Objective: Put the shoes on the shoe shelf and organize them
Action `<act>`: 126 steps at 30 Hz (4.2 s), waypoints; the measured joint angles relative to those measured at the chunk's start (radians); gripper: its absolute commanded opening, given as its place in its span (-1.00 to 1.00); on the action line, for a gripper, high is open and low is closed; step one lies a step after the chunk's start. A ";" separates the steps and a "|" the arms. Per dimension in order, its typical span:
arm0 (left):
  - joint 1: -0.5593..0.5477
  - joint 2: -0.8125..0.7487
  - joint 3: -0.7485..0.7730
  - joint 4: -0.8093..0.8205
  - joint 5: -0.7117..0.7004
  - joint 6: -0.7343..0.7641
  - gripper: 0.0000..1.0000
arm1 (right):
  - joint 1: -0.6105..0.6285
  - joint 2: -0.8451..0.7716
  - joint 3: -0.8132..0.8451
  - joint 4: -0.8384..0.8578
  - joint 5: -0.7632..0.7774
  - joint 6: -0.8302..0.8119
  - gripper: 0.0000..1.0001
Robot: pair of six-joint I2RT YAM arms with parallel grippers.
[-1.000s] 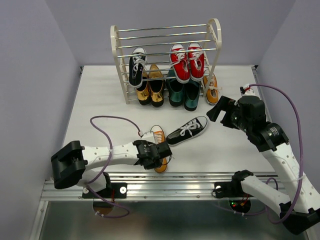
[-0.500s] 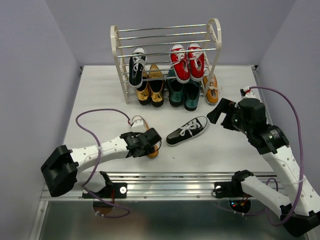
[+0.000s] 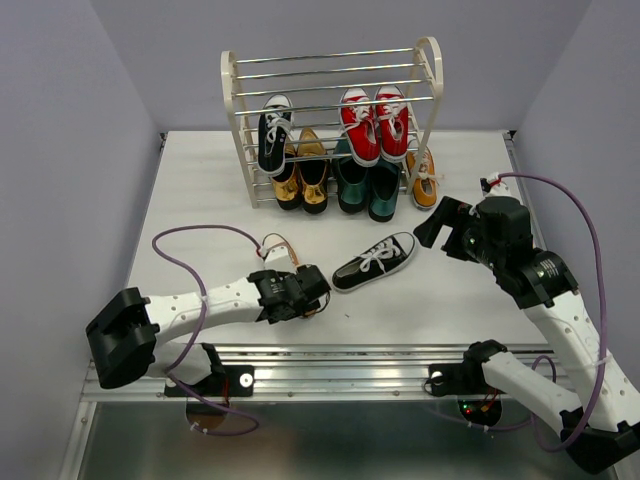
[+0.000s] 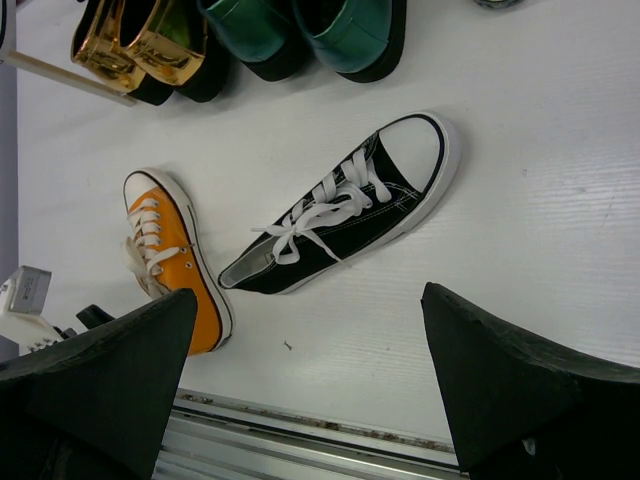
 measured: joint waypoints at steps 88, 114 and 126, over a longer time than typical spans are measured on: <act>0.130 0.093 0.656 -0.127 -0.059 0.489 -1.00 | 0.000 0.033 -0.017 0.032 -0.010 -0.027 1.00; 0.204 0.145 0.792 -0.092 0.135 0.753 -1.00 | 0.000 0.013 0.012 -0.005 0.009 -0.026 1.00; 0.203 0.105 1.030 -0.200 0.186 0.827 -1.00 | 0.000 0.021 0.012 -0.005 0.009 -0.026 1.00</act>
